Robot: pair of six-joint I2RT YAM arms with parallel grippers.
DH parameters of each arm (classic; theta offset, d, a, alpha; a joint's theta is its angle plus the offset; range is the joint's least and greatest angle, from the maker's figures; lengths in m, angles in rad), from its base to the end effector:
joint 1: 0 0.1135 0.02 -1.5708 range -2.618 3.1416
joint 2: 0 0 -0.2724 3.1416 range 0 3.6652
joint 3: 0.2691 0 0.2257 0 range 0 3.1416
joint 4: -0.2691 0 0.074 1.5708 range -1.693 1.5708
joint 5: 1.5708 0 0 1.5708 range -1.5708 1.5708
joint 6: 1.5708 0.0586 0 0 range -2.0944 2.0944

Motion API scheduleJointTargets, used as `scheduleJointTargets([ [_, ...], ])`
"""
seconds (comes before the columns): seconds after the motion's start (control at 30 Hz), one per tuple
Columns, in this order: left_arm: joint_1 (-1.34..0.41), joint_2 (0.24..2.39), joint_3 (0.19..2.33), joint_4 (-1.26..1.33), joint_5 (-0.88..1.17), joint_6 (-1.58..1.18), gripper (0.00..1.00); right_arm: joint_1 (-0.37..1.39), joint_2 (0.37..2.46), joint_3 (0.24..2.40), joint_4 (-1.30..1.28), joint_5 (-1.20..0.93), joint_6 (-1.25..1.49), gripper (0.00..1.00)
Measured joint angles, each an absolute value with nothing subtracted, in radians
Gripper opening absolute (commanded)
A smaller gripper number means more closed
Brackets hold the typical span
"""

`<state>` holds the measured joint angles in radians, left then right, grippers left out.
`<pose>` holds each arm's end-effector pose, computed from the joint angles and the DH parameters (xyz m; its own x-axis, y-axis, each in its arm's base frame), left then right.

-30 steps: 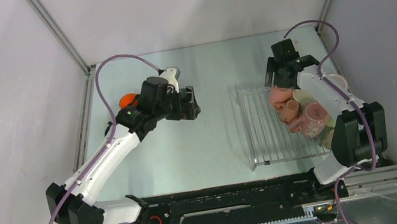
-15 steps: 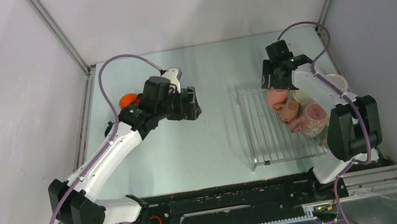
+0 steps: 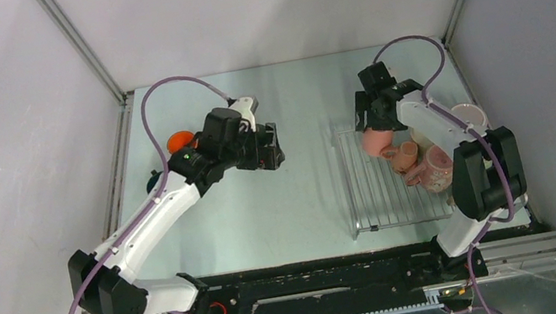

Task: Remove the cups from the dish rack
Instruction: Unload the cup from the dish rack.

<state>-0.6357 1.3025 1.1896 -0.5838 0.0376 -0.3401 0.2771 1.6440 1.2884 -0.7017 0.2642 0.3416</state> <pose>0.2179 -0.1635 0.3262 -0.6924 0.0967 -0.7150 0.4090 0.8690 -0.2786 0.3206 0.0753 0.2519 -0.8365 0.0983 -0.5390 0.1481 0.9877 -0.0498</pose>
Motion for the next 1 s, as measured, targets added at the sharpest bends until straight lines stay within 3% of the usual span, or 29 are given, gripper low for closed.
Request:
scheduleJointTargets([
  [0.37,-0.649,1.304,1.190,-0.585,0.038,-0.358,1.00,0.284,1.665,1.295,-0.703,0.268,0.341,0.87],
  [0.77,-0.662,1.330,1.190,-0.585,0.061,-0.389,1.00,0.284,1.662,1.295,-0.700,0.256,0.339,0.43],
  [1.0,-0.662,1.332,1.190,-0.564,0.105,-0.437,1.00,0.284,1.660,1.310,-0.723,0.208,0.338,0.32],
])
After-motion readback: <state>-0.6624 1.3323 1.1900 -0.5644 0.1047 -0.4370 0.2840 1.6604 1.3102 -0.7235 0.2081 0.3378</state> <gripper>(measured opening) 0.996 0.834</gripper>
